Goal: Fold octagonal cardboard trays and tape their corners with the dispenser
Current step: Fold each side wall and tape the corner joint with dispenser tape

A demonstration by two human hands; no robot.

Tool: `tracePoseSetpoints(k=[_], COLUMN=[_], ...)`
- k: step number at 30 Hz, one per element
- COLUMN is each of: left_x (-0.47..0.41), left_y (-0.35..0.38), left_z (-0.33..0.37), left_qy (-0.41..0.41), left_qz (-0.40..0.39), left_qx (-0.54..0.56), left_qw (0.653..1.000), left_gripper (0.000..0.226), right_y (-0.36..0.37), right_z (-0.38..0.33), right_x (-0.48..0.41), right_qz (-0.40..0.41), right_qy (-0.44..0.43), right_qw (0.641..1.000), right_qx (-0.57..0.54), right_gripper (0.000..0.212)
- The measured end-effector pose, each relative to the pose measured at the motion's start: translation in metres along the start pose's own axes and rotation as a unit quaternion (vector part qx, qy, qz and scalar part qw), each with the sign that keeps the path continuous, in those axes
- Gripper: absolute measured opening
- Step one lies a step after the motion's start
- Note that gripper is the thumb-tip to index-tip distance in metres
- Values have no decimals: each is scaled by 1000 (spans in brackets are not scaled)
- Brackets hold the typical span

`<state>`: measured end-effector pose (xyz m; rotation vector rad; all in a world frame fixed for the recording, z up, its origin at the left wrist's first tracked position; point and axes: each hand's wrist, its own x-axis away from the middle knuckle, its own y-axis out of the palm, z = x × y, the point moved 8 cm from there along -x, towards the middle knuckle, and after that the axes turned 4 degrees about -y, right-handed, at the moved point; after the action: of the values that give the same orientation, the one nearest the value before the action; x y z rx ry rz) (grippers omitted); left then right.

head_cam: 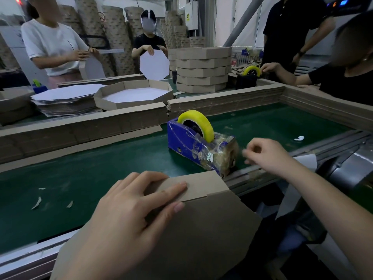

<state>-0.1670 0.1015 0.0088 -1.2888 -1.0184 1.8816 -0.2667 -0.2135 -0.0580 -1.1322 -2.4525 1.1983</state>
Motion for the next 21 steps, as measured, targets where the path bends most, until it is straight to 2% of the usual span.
tracePoseSetpoints(k=[2,4,6,8,12,17,21], left_x=[0,1,0,-1,0,2,3], left_y=[0,0,-1,0,-1,-3,-4], left_z=[0,0,0,0,0,1,-1], left_qy=[0,-1,-2,-3,-8,1,2], left_qz=[2,0,5,6,3,10,14], left_qx=[2,7,12,18,29,22,16], left_qw=[1000,1000,1000,1000,1000,1000,1000], left_gripper=[38,38,38,38,39,30,29], right_y=[-15,-29,-40,-41,-12,36,64], right_z=[-6,-21,-54,-96,-162,-175,-154], right_x=[5,17,32,53,97,130,139], right_qz=[25,66,111,119,11,-77,-38], right_qy=[-5,-28,-111,-190,-260,-245,-154], right_qw=[979,974,978,973,957,924,909], right_qx=[203,217,139,52,-132,-283,-386], right_gripper=[20,20,18,17,14,14,21])
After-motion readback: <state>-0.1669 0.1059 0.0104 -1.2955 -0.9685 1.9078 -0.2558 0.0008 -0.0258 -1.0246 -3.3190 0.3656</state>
